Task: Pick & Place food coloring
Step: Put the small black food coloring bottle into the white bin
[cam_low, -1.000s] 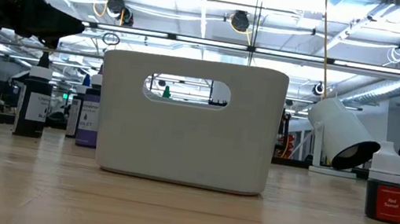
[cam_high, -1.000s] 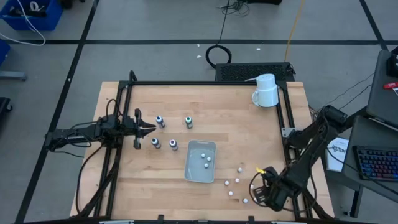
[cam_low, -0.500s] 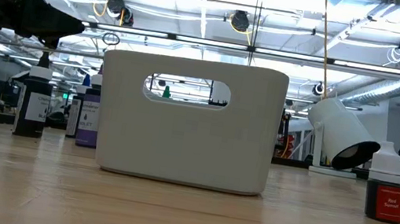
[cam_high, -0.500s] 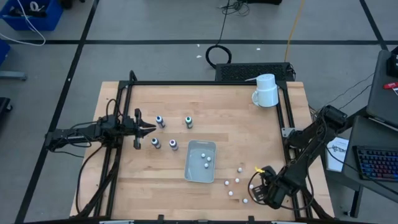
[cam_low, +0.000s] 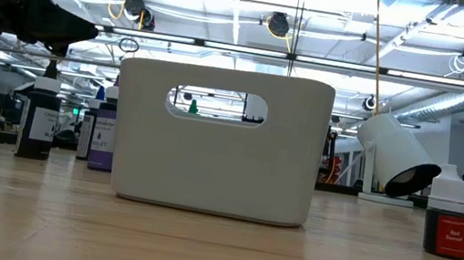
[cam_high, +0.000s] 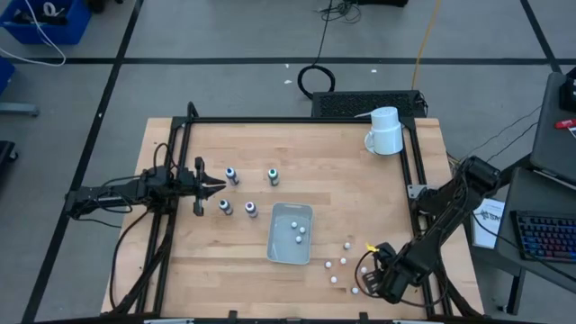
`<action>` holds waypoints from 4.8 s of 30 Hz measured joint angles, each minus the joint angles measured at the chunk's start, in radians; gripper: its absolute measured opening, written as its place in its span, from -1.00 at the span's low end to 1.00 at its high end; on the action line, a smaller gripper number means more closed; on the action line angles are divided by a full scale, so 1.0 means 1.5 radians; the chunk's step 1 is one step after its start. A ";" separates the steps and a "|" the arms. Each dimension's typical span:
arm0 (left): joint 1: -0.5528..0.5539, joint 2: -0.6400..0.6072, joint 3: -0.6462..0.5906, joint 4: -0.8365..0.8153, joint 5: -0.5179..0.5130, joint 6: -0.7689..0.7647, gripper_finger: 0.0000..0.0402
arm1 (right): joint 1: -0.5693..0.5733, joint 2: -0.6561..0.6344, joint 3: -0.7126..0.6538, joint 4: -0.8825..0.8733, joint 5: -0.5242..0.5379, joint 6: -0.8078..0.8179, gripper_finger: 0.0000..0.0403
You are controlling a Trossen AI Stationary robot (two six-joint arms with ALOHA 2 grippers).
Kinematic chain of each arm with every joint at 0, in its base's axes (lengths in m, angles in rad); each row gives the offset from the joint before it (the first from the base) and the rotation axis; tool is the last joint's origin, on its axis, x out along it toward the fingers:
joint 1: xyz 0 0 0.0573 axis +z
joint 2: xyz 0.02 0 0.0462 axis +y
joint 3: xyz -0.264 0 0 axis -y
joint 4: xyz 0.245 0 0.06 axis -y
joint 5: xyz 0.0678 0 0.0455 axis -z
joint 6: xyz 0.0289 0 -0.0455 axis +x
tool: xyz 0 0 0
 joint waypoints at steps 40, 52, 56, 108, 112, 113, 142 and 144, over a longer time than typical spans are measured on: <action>0.000 0.000 0.000 0.000 0.000 0.000 -0.71 | -0.012 0.024 0.001 0.006 -0.001 -0.029 -0.30; 0.000 0.000 0.000 0.000 0.000 0.000 -0.71 | -0.012 0.024 -0.047 0.092 -0.004 -0.031 -0.30; 0.000 0.000 0.000 0.000 0.000 0.000 -0.71 | -0.012 0.024 -0.048 0.091 -0.005 -0.034 -0.30; 0.000 0.000 0.000 0.000 0.000 0.000 -0.71 | -0.013 0.001 -0.049 0.085 -0.008 -0.024 -0.39; 0.000 0.000 0.000 0.000 0.000 0.000 -0.71 | -0.013 0.001 -0.049 0.086 -0.020 -0.024 -0.49; 0.000 0.000 0.000 0.000 0.000 0.000 -0.71 | -0.013 0.001 -0.049 0.086 -0.020 -0.024 -0.51; 0.000 0.000 0.000 0.000 0.000 0.000 -0.71 | -0.032 -0.022 -0.020 -0.052 0.002 -0.106 -0.74; 0.000 0.000 0.000 0.000 0.000 0.000 -0.71 | -0.043 -0.030 0.000 -0.101 0.003 -0.124 -0.74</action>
